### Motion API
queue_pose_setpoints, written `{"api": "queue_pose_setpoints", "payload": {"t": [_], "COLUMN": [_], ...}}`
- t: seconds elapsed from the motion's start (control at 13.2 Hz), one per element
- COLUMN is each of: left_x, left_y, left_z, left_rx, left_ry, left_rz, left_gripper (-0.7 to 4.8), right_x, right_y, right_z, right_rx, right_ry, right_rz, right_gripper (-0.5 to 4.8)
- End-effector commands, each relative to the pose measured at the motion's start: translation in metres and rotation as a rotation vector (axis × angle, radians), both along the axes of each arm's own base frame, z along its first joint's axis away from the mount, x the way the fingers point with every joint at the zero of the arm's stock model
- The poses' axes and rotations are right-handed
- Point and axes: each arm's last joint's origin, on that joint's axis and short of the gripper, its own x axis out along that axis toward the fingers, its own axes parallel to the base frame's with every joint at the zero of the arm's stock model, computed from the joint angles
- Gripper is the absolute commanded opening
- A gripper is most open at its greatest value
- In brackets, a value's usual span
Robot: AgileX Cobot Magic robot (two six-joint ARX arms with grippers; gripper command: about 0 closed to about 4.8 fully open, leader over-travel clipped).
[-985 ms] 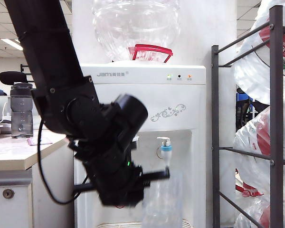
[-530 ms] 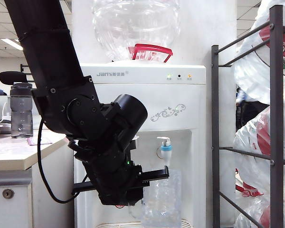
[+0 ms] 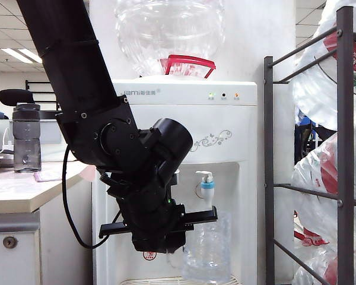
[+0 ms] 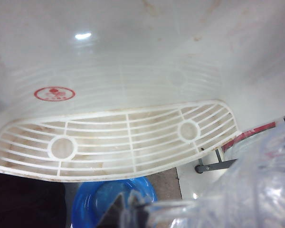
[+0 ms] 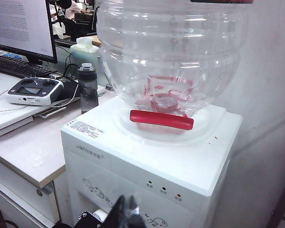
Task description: Pick up the plastic mug from the left desk, go to the cold water outlet of the water dispenser, press the vertical switch to get some water, then put the mug back on the desk.
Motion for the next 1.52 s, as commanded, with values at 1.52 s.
{"api": "queue_pose_setpoints", "payload": {"t": [1.52], "left_x": [-0.011], "left_y": [-0.035], "left_z": [0.010], "left_rx": [0.020], "left_ry": [-0.031], "left_rz": [0.179], "left_gripper": [-0.06], "right_x": [-0.003], "right_y": [0.000], "right_z": [0.008], "right_rx": [0.015], "right_ry": [-0.061], "right_rz": [0.037], "right_gripper": [-0.05]}}
